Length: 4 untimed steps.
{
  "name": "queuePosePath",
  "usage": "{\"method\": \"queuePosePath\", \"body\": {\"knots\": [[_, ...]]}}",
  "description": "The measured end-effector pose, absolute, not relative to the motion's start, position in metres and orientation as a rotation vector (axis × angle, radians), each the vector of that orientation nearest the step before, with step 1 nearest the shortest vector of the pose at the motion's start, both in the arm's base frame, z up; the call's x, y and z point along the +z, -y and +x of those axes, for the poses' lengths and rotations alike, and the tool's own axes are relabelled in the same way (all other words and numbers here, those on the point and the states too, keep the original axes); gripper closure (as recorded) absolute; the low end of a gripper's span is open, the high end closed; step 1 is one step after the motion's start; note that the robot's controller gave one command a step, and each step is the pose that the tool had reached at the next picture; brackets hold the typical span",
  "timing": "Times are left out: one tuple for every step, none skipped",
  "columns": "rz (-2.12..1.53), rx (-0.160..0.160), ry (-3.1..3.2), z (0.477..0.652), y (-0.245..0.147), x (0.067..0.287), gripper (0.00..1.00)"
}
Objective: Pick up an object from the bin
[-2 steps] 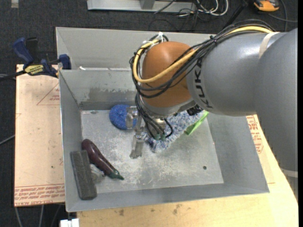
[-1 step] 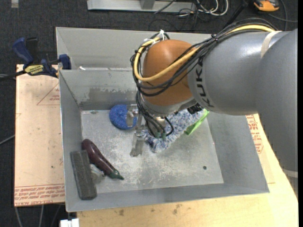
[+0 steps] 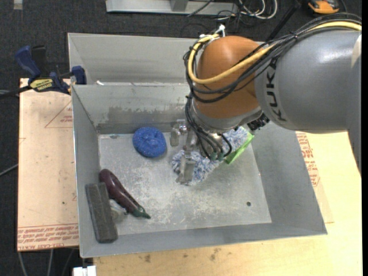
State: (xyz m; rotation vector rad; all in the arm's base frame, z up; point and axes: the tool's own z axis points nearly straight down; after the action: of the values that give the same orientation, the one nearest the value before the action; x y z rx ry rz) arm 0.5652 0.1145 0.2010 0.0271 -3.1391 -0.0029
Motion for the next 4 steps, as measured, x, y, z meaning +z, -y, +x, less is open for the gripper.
{"method": "queuePosePath", "body": {"knots": [[0.064, -0.003, 3.158, 0.611, -0.099, 0.182, 0.0], [0.137, -0.001, 3.143, 0.605, -0.078, 0.143, 0.0], [0.28, -0.002, 3.13, 0.589, -0.014, 0.136, 1.0], [0.281, -0.003, 3.13, 0.589, -0.014, 0.136, 1.0]]}}
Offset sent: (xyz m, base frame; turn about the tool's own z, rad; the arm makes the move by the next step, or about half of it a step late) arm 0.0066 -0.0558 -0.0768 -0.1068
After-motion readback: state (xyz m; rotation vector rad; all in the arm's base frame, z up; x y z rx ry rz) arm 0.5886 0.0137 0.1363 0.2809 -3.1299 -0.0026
